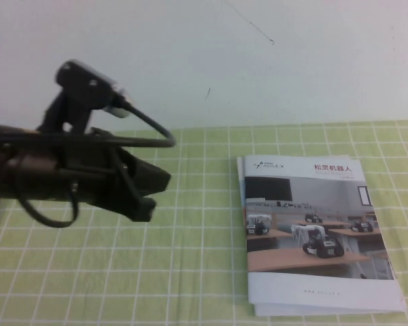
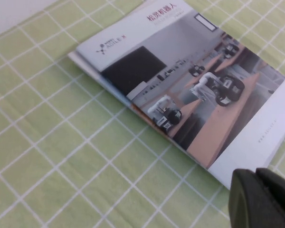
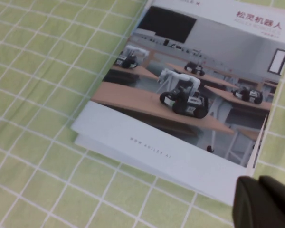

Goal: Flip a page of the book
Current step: Open the closed book

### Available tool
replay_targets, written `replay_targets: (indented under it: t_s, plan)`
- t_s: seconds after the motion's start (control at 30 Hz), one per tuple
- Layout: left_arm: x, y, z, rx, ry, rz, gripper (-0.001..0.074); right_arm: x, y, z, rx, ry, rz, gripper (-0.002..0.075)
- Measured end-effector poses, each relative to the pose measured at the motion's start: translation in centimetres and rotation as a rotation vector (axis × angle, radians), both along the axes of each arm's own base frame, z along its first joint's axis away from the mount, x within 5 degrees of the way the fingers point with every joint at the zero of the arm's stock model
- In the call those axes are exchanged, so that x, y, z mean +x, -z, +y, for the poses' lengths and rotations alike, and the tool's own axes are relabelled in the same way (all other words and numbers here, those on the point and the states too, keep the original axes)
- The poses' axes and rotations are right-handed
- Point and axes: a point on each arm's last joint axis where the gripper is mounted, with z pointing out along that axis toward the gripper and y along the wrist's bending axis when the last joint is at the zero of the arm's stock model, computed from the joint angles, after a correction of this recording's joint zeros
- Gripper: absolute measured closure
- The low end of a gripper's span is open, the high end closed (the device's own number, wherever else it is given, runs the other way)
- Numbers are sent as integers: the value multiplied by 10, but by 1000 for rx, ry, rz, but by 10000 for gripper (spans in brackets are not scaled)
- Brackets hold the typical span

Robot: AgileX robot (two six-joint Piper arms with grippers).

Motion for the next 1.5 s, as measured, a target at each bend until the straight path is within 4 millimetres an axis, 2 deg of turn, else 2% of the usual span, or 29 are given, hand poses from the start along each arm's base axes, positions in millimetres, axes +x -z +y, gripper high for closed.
replay_targets:
  t_s: [0.1, 0.23, 0.43, 0.57, 0.7, 0.83, 1.03, 1.17, 1.27, 1.4, 1.5]
  plan:
    - [14, 16, -28, 34, 63, 24, 738, 19, -10, 0, -16, -68, 60, 729]
    - [31, 48, -64, 80, 138, 94, 738, 42, -19, 0, -26, -136, 129, 729]
    - [55, 83, -102, 122, 199, 157, 738, 66, -27, -2, -48, -178, 177, 729]
    - [72, 94, -114, 126, 199, 165, 738, 77, -20, 1, -107, -173, 258, 729]
    - [85, 105, -123, 129, 199, 180, 738, 88, -4, 17, -219, -191, 361, 729]
    - [94, 116, -129, 135, 202, 193, 738, 103, 11, 33, -330, -194, 355, 729]
    - [101, 138, -134, 159, 202, 231, 738, 125, 31, 35, -378, -154, 344, 729]
    - [104, 156, -135, 180, 201, 262, 738, 134, 49, 37, -390, -158, 403, 725]
    - [106, 166, -136, 195, 198, 277, 738, 142, 64, 38, -381, -132, 453, 657]
    - [108, 176, -135, 212, 175, 308, 738, 149, 77, 39, -342, -48, 503, 470]
    - [110, 180, -135, 232, 155, 327, 738, 156, 83, 32, -310, 28, 516, 343]
